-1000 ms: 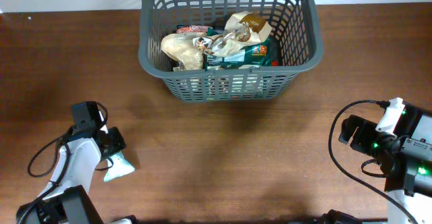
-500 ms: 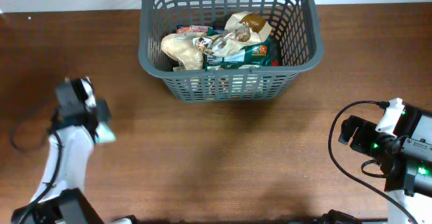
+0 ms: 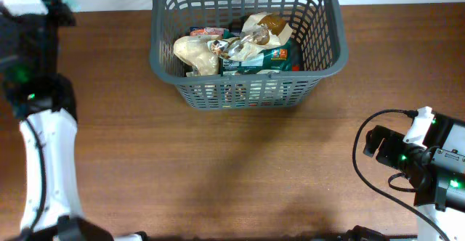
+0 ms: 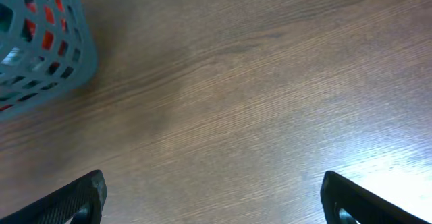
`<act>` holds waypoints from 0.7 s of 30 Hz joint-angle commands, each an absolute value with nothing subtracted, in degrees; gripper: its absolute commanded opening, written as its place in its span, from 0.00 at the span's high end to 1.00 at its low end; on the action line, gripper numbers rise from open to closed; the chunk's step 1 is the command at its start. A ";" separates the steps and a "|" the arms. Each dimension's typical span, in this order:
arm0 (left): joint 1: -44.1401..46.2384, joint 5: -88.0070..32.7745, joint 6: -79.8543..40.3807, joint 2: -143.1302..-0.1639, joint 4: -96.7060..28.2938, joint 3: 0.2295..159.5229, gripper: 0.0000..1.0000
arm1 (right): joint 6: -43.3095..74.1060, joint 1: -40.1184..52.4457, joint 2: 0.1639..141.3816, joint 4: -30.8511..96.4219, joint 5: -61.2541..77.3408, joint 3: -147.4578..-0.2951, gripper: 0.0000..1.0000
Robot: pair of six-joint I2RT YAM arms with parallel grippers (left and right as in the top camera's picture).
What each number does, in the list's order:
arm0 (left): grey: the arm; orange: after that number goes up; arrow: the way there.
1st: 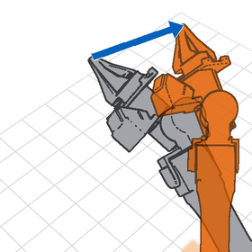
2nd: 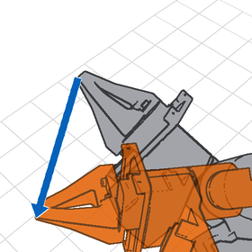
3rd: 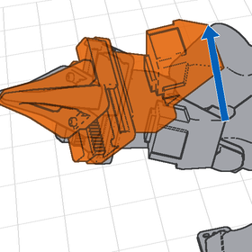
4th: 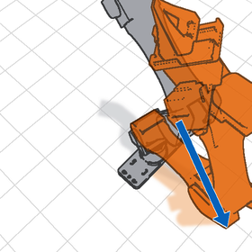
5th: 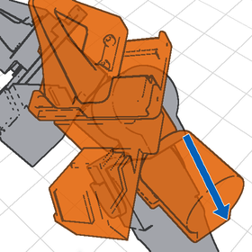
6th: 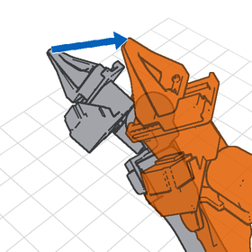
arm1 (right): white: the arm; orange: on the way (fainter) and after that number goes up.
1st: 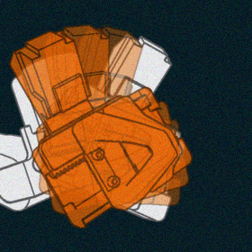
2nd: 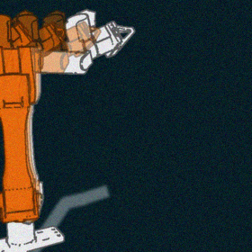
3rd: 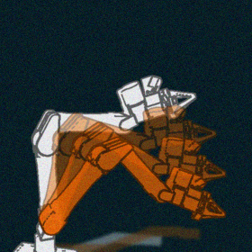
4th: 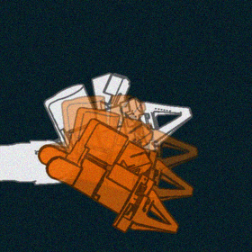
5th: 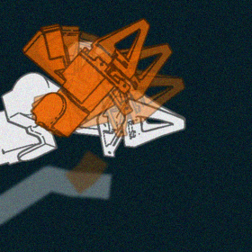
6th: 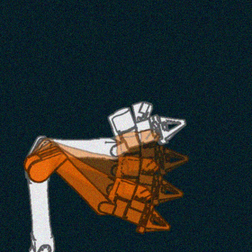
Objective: Pack container
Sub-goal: 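Lift the mint-green snack into the basket and open the left gripper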
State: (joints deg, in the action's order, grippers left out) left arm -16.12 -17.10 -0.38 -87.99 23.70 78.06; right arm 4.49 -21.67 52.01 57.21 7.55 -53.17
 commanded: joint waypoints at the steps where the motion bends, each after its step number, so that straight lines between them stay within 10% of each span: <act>1: -10.96 -32.47 -11.70 -93.80 29.95 78.96 0.98 | 4.47 -21.78 51.46 57.25 8.86 -53.15 0.01; 10: 6.48 -39.72 -12.75 -100.03 35.77 82.48 0.98 | 4.45 -21.78 51.46 58.63 8.86 -53.15 0.01; 18: 13.65 -39.40 1.50 -100.03 15.07 82.48 0.98 | 4.45 -21.78 51.46 59.42 8.86 -53.15 0.01; 21: 13.78 -34.13 5.74 -100.03 5.08 82.48 0.58 | 4.45 -21.78 51.46 59.42 8.86 -53.15 0.01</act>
